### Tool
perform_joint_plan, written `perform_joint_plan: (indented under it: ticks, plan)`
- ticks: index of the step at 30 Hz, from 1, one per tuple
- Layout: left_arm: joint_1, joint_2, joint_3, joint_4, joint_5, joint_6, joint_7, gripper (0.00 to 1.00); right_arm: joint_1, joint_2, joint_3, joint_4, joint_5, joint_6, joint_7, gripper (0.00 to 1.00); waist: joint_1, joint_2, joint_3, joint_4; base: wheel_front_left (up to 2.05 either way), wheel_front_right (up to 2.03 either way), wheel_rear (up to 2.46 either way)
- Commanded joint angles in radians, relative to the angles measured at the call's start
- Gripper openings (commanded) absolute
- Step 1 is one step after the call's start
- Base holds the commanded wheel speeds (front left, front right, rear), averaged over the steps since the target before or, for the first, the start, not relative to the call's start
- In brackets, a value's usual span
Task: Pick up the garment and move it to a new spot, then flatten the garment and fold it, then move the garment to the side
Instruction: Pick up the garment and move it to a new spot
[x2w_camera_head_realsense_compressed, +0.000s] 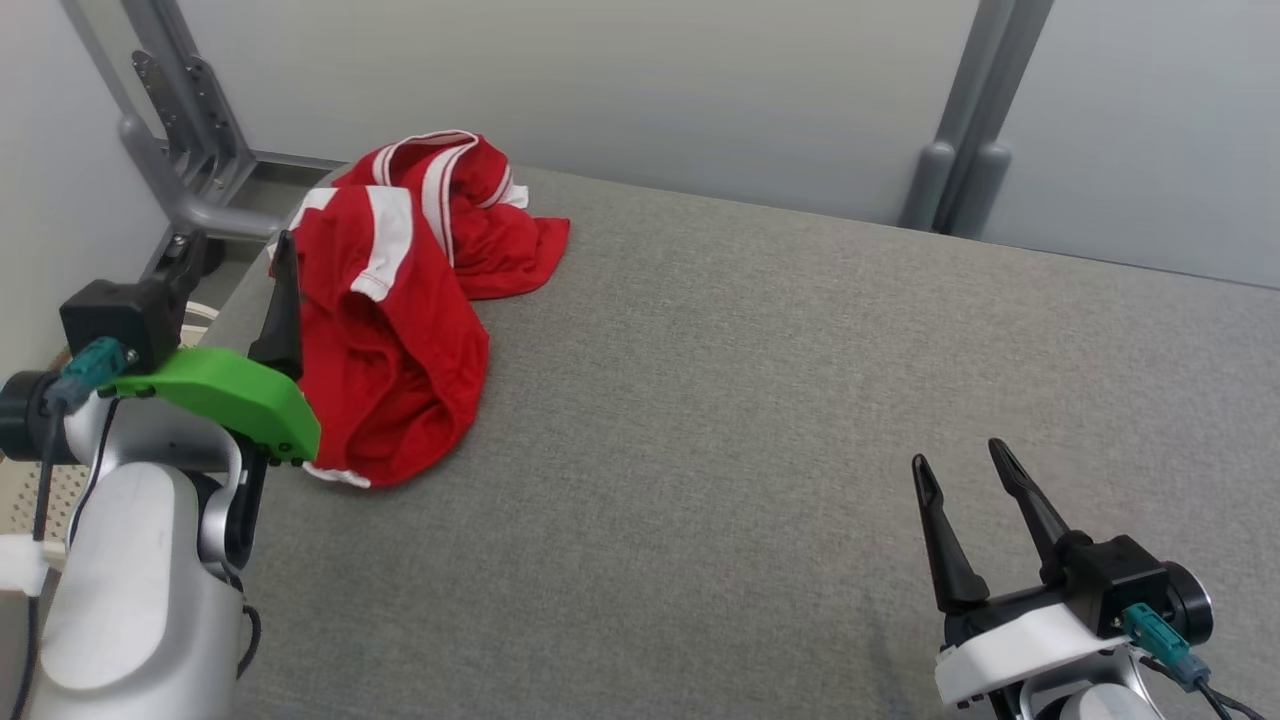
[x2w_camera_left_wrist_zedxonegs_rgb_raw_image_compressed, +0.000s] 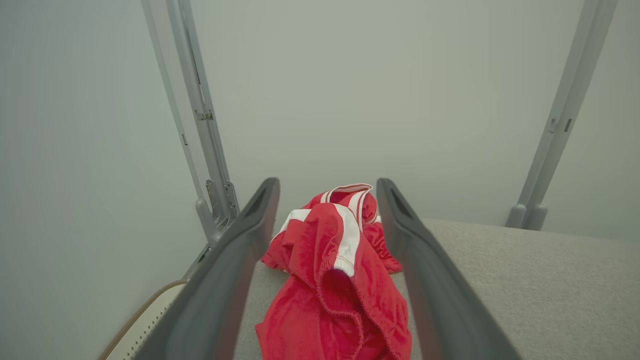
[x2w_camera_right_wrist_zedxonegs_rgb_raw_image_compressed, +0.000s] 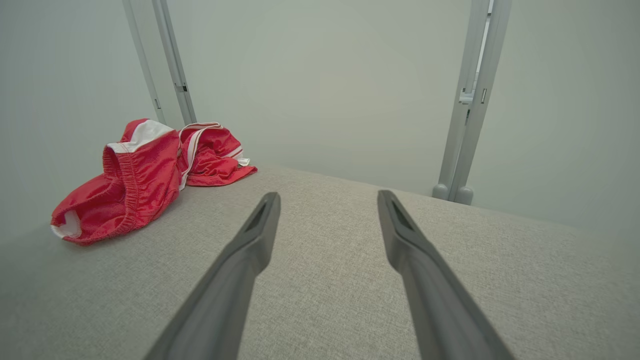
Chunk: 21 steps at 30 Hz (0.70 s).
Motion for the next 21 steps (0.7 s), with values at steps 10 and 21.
perform_joint_plan:
  ticks: [10,21]
  plan:
    - [-0.203,0.082,-0.013,0.266,-0.057,-0.032,0.154,1.0,-0.055,-0.004,0.01,-0.001,-0.03,0.0,-0.004,1.0,0.0,0.005,0.113,-0.145,0.0,0.0,0.0]
    - [-0.283,0.173,-0.014,0.417,-0.107,-0.044,0.25,1.0,-0.119,-0.004,0.015,-0.003,-0.048,0.0,-0.004,1.0,0.0,0.005,0.231,-0.233,0.0,0.0,0.0]
